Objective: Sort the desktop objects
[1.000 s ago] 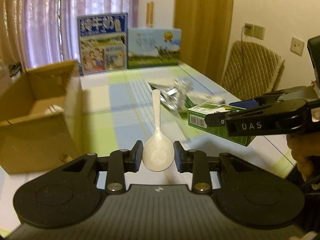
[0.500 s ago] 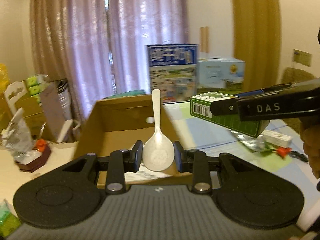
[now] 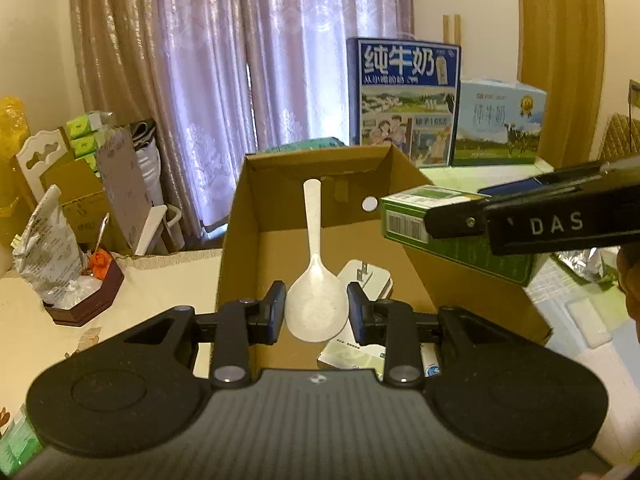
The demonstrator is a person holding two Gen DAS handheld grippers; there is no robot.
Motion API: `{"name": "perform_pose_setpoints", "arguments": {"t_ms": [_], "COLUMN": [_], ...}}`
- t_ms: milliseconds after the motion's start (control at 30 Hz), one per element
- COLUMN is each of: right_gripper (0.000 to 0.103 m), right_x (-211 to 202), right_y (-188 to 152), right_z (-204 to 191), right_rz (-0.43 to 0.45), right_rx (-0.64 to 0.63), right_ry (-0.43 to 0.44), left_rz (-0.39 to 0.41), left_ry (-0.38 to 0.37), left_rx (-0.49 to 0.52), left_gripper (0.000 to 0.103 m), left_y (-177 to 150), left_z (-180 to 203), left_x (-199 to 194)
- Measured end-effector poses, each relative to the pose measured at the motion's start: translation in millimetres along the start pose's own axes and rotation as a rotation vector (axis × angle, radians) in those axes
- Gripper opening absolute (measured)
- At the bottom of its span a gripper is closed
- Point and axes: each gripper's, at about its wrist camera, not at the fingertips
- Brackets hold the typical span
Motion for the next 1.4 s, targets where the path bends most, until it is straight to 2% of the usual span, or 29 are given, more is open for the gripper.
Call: {"name": "perform_pose_setpoints", "arguments": {"t_ms": [200,367,533,700,900,1133,1400], "right_gripper": [0.052,0.053,0.055,0.058,0.066,0.075,0.088], "right_x": [13,18,12,-16,-62,-117,-166], "right_y": [-6,-9,-7,-8,-25,-65,-113], "right_z": [-3,-5,-4,5,26,52,91], "right_rz": [-0.020,-0.030,0.006,0.038,0.059,0.046,-0.010], "right_rx": [0.001,0.008,0.012,0.026,0.058,0.113,0.164], "right_ry": [0.001,0.002,0.044,0.020,-0.043,-0.122,-0.217], "left_rz": [-0.003,0.018,0.038,0.050,0.051,0.047,-0.007], "left_ry": [0.005,0.020,0.034,0.041,0.032,0.003,-0.031], "left_rx": [0.021,-0.012,-0.037,-0.062,-0.096,-0.108,-0.095], "left_gripper": [0.029,0.032,0.032,0.036,0.040,0.044,0.059], "left_y": [-6,-11,-13,-15,-21,-27,-36], "left_z": [0,-5,-10,-6,13,47,91], "left_x": [8,-4,-22,-40,-60,-83,-97]}}
Point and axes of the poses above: each gripper's, at about its wrist camera, not at the fingertips, and x roughly the way its jaws point, z to its right, y to its top, and after that the axes turned 1 degree about x, right-handed
